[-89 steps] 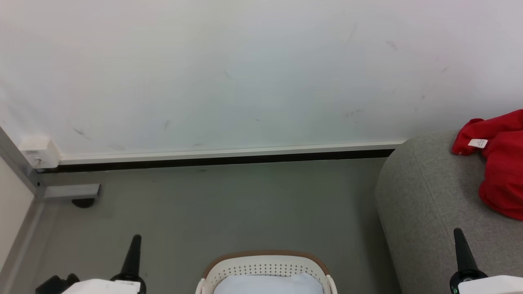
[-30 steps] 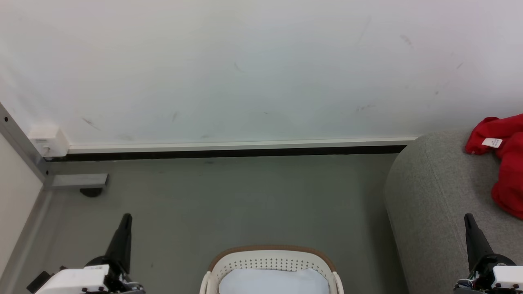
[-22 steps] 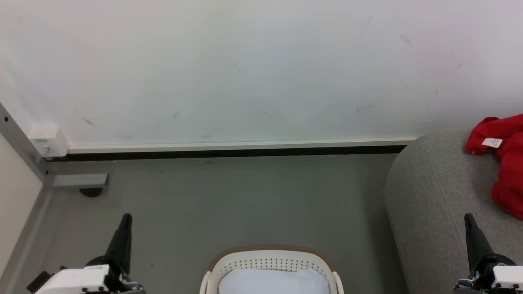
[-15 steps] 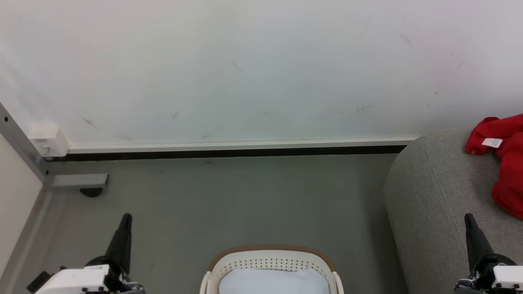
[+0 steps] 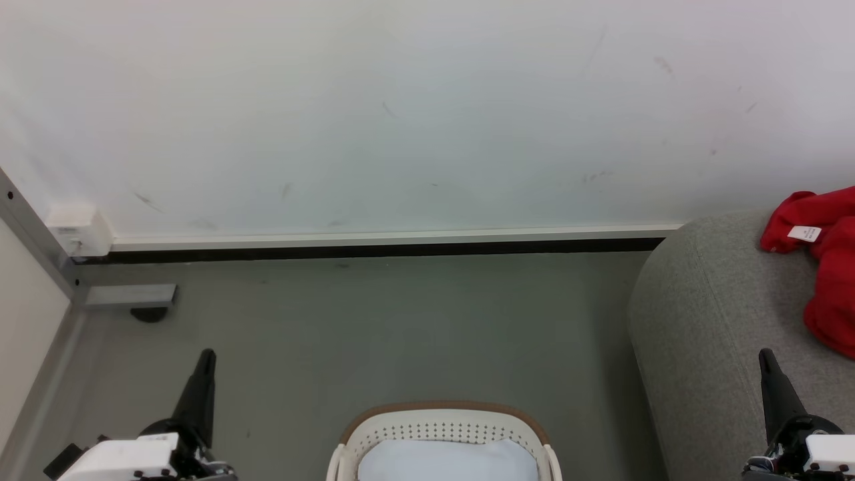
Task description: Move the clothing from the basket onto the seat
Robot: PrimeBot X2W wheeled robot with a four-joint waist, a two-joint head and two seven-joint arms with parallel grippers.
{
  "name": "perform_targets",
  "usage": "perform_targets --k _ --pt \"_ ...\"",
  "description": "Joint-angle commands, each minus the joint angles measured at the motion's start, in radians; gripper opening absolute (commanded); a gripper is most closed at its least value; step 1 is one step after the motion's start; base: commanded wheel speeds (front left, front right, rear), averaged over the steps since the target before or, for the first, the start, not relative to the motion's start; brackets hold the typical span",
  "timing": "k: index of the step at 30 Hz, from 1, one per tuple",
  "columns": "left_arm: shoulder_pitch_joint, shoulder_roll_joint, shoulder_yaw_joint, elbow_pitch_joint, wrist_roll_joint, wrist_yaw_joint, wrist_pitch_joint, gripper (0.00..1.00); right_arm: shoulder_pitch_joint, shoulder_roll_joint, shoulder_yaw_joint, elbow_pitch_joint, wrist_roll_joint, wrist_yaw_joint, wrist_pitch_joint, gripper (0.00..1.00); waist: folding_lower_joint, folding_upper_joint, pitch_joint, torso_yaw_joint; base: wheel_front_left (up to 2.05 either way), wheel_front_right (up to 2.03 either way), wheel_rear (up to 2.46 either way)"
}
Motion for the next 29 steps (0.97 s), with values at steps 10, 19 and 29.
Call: perform_targets --k 10,19,29 --pt "-0.009 0.002 0.002 -0.003 -0.012 -0.004 0.004 0.00 -0.009 -0.009 0.004 -0.003 0.009 -0.002 -0.005 0.00 0.0000 0.0000 0.000 0.000 0.00 0.00 0.00" --pt "-0.009 0.002 0.002 -0.003 -0.012 -0.004 0.004 0.00 -0.008 -0.011 0.007 -0.004 0.013 -0.002 -0.008 0.00 0.0000 0.0000 0.000 0.000 0.00 0.00 0.00" --pt "-0.009 0.002 0.002 -0.003 -0.012 -0.004 0.004 0.00 -0.008 -0.015 0.010 -0.004 0.016 -0.002 -0.011 0.00 0.0000 0.0000 0.000 0.000 0.00 0.00 0.00"
